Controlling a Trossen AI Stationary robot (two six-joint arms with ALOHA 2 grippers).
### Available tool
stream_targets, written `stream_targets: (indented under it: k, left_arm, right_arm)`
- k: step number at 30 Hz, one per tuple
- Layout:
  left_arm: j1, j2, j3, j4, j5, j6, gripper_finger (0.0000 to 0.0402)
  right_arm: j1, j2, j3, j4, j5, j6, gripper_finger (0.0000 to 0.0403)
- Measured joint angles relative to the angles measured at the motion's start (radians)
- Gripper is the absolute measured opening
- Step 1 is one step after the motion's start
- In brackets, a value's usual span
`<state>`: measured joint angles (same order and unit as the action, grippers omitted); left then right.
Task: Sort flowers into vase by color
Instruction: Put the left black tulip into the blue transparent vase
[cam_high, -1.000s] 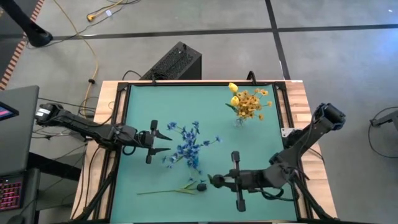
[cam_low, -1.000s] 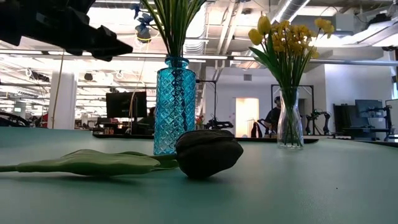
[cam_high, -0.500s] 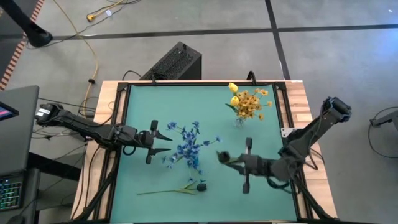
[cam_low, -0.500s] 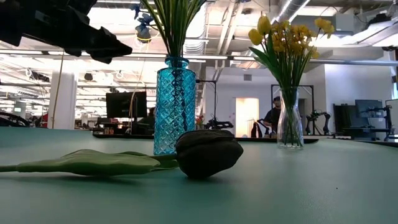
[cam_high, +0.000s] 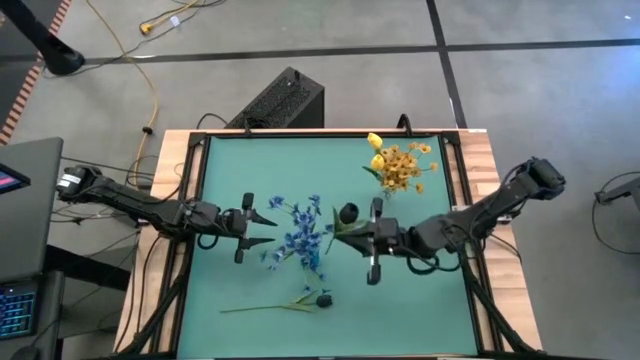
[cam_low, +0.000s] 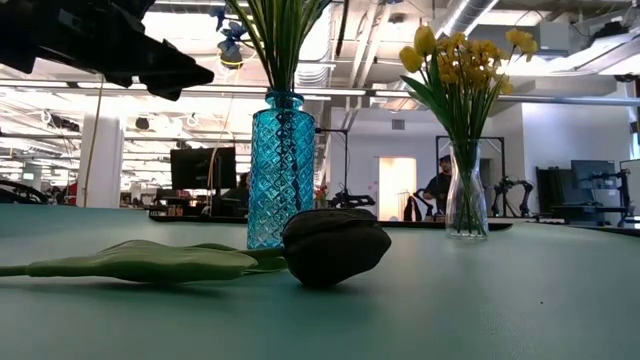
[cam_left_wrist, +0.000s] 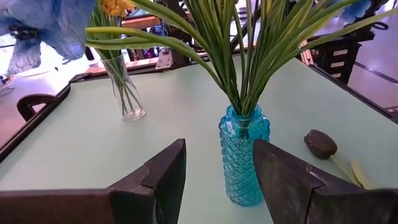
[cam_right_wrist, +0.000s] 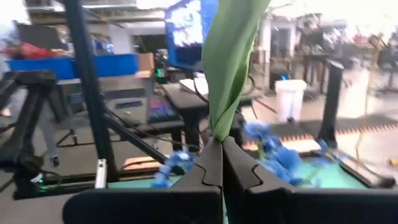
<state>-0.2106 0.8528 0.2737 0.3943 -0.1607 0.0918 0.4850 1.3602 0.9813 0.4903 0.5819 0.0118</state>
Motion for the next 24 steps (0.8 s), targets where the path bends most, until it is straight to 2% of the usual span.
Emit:
stream_targets:
  k: [5, 11, 24]
  left_arm:
    - [0.0, 0.017, 0.0, 0.024, 0.041, 0.014, 0.0174]
    - [0.001, 0.147, -0.001, 0.157, 0.059, 0.038, 0.0174]
    - [0.004, 0.366, 0.0, 0.383, 0.06, 0.054, 0.0174]
  right_arm:
    - [0.054, 0.054, 0.0, 0.082, 0.08, -0.081, 0.0019]
    - [0.071, 0.185, -0.001, 0.317, 0.096, -0.252, 0.0019]
    - [0.064, 0.214, -0.001, 0.346, 0.155, -0.268, 0.0019]
